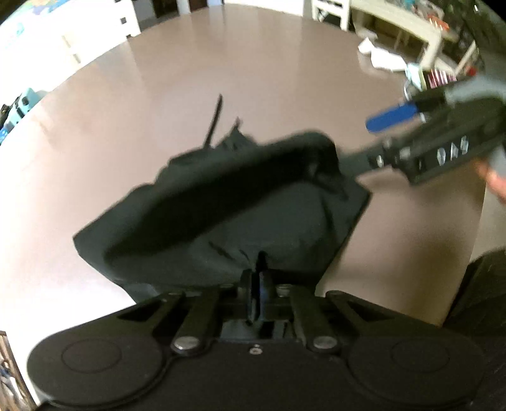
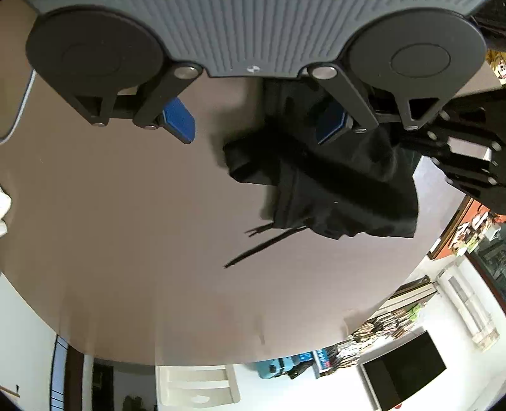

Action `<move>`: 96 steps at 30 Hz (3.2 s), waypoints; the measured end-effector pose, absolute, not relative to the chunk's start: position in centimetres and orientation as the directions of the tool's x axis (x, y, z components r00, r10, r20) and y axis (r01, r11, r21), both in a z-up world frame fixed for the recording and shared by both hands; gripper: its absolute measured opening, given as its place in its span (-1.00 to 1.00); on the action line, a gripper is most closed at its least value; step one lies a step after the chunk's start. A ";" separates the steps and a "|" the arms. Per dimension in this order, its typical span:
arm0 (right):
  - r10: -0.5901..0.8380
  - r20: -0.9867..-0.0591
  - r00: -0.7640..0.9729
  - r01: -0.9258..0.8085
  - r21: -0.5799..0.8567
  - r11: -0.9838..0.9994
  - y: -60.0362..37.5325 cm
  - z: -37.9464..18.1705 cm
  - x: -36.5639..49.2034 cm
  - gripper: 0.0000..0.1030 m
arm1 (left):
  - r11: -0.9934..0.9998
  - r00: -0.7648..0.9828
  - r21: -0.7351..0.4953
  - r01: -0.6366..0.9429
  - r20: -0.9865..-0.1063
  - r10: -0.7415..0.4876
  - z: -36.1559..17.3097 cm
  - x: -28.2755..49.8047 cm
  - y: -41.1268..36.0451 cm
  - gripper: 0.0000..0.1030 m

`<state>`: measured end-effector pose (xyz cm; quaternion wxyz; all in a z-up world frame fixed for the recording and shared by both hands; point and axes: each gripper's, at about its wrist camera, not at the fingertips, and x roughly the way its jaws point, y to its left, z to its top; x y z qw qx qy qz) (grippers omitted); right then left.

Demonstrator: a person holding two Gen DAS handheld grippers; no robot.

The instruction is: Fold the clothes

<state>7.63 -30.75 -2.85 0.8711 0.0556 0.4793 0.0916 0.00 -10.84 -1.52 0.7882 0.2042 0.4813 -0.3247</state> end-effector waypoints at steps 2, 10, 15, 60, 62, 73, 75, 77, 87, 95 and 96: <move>0.209 -0.827 0.522 -0.091 0.189 0.978 -31.1 -3.0 7.6 0.63 | 0.735 0.345 -0.011 0.678 -0.878 -0.332 -0.6 0.5 -10.0 -0.91; 0.251 -0.815 0.522 -0.083 0.244 0.966 -32.1 -3.2 7.4 0.72 | 0.873 0.486 -0.029 0.486 -0.821 -0.298 2.6 5.5 -5.8 -0.91; 0.273 -0.808 0.523 -0.187 0.204 0.961 -30.7 -3.3 7.1 0.76 | 0.890 0.510 0.014 0.456 -0.824 -0.248 2.6 6.4 -6.4 -0.91; 0.399 -0.852 0.340 -0.495 0.198 0.846 -23.9 -5.7 8.3 -0.10 | 0.725 0.380 0.047 0.688 -0.874 -0.303 -0.8 4.6 -7.0 0.09; 0.398 -0.855 0.332 -0.491 0.203 0.847 -23.8 -5.7 8.2 -0.72 | 0.722 0.393 0.063 0.689 -0.869 -0.300 -0.4 3.8 -6.7 0.18; 0.494 -0.800 0.341 -0.411 0.345 0.844 -25.5 -1.9 10.6 -0.81 | 0.624 0.419 0.099 0.775 -0.820 -0.391 1.7 0.7 -7.6 0.55; 0.548 -0.759 0.351 -0.362 0.430 0.827 -26.1 -1.3 11.5 -0.82 | 0.579 0.393 0.097 0.810 -0.823 -0.411 1.3 0.3 -8.6 0.55; 0.605 -0.713 0.355 -0.317 0.517 0.795 -26.5 -0.9 12.7 -0.83 | 0.529 0.378 0.116 0.841 -0.825 -0.420 0.7 -0.1 -10.0 0.55; 0.725 -0.585 0.364 -0.267 0.680 0.683 -25.0 0.9 16.7 -0.78 | 0.567 0.425 0.137 0.812 -0.805 -0.413 -0.3 2.0 -11.5 -0.05; 0.320 -0.798 0.511 -0.129 0.297 0.946 -27.4 -3.0 15.9 0.51 | 0.801 0.430 -0.046 0.597 -0.825 -0.368 -1.3 8.2 -5.9 -0.82; 0.282 -0.825 0.489 -0.144 0.243 0.959 -26.9 -4.0 15.7 0.52 | 0.809 0.447 -0.043 0.587 -0.815 -0.368 -1.0 8.3 -5.6 -0.82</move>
